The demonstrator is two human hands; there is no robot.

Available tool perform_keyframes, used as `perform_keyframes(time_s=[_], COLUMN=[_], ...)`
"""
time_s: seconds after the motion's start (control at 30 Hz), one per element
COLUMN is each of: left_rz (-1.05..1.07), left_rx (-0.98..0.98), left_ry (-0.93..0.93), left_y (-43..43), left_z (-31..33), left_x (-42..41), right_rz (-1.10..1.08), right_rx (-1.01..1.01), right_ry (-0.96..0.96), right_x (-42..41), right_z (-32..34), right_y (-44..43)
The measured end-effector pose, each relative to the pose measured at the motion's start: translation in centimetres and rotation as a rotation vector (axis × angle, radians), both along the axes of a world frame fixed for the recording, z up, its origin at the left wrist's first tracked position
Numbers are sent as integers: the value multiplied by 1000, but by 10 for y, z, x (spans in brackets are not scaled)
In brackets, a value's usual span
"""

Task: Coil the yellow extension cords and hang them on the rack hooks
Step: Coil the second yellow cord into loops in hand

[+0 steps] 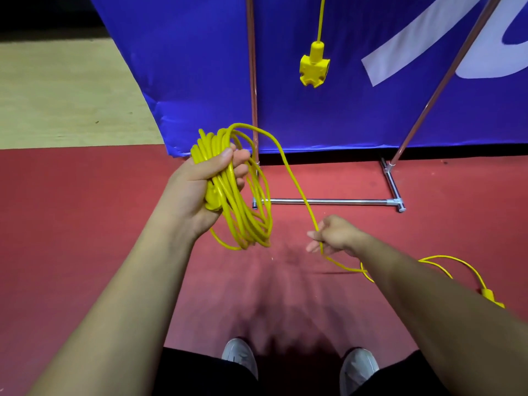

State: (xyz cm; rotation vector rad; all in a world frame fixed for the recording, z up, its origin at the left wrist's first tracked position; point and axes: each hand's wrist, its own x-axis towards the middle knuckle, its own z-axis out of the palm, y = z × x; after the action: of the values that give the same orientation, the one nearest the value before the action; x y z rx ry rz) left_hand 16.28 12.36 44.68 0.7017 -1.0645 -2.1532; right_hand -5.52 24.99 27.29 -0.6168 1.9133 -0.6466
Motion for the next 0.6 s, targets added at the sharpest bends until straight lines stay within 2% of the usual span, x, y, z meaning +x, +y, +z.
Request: perform_keyframes(time_s=[0.07, 0.13, 0.23, 0.33, 0.5, 0.6], left_rz=[30, 21, -22, -108, -339, -387], left_rx=[-96, -189, -263, -277, -145, -112], left_ry=[-82, -167, -278, -350, -286, -207], left_y=[-4, -7, -5, 2, 12, 13], left_z=[-7, -15, -20, -20, -15, -12], left_x=[-1, 1, 4, 4, 2, -1], right_rz=[-29, 7, 257, 427, 328, 207], right_rx=[-97, -220, -306, -376, -655, -744], right_ry=[-68, -17, 78, -47, -96, -130], right_x=[17, 29, 40, 48, 42, 29], right_z=[22, 52, 106, 151, 173, 165], right_y=[-8, -14, -13, -5, -12, -15])
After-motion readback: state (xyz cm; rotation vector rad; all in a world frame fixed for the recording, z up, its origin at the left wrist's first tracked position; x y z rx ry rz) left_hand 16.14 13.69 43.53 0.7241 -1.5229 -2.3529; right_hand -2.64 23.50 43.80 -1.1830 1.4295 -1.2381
